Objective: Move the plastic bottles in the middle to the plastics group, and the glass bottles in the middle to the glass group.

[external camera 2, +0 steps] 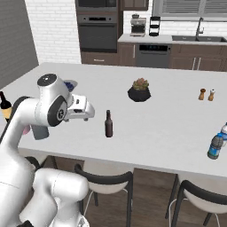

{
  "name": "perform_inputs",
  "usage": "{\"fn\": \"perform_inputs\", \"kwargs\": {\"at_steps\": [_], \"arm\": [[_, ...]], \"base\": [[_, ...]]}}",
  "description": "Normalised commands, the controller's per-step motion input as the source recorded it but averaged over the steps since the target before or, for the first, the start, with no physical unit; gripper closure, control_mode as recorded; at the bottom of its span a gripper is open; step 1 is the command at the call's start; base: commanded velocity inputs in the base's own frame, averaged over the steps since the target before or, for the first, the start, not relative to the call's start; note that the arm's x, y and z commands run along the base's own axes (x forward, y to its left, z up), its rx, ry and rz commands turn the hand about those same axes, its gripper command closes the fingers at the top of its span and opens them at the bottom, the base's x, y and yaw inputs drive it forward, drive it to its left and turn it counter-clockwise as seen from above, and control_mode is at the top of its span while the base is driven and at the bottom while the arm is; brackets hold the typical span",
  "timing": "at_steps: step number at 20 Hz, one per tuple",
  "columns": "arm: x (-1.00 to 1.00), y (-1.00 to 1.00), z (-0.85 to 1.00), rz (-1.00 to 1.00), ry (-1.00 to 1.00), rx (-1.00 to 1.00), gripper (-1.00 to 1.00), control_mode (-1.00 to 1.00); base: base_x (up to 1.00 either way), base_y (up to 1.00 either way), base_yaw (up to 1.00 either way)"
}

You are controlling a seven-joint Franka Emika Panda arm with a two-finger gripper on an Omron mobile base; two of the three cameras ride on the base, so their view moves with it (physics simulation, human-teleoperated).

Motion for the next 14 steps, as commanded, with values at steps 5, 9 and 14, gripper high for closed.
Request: {"fn": "perform_inputs", "kwargs": {"at_steps": [5, 9, 14], "arm": [[0.01, -0.33, 0.0, -0.03, -0.02, 0.17, -1.0, -1.0], [0.0, -0.06, 0.0, 0.0, -0.09, 0.18, -1.0, -1.0], [0.0, 0.0, 0.0, 0.0, -0.06, 0.07, -1.0, -1.0]], "base": [[0.0, 0.0, 0.0], [0.0, 0.0, 0.0], [0.0, 0.0, 0.0]]}}
